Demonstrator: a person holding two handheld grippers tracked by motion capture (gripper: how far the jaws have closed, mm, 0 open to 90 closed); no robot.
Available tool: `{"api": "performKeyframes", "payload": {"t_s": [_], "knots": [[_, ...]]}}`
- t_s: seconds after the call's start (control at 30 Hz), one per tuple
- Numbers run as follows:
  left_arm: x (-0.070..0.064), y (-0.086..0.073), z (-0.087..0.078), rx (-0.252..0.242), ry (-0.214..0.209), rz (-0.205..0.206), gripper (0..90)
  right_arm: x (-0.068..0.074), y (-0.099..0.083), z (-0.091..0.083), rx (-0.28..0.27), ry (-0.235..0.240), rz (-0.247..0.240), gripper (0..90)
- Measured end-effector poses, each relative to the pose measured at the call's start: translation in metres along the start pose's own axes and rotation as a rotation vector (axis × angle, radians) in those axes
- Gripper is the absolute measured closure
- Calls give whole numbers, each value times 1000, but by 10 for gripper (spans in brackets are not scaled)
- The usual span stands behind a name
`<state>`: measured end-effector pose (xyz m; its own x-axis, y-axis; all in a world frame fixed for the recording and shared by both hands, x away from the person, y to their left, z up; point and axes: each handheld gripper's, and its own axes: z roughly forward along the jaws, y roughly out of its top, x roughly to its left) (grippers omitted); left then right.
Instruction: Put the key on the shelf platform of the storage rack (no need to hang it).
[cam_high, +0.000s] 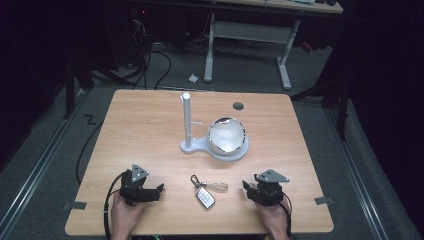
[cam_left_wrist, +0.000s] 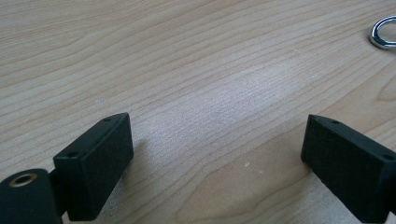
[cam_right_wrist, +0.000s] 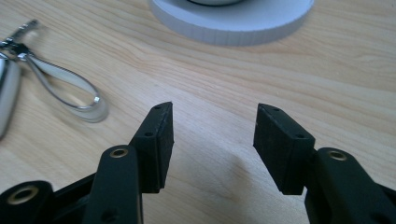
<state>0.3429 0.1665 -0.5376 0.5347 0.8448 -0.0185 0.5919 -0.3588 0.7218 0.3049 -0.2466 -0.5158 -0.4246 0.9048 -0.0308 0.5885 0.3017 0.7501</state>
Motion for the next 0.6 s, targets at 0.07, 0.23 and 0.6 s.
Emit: {"api": "performKeyframes", "payload": {"t_s": [0.07,0.23,0.6], "knots": [[0,0,0,0,0,0,95,3,2,-3,-9,13,-16,491],[0,0,0,0,0,0,96,11,9,-7,-25,53,-41,500],[0,0,0,-1,1,-1,98,38,22,-3,-30,165,-112,502]]}}
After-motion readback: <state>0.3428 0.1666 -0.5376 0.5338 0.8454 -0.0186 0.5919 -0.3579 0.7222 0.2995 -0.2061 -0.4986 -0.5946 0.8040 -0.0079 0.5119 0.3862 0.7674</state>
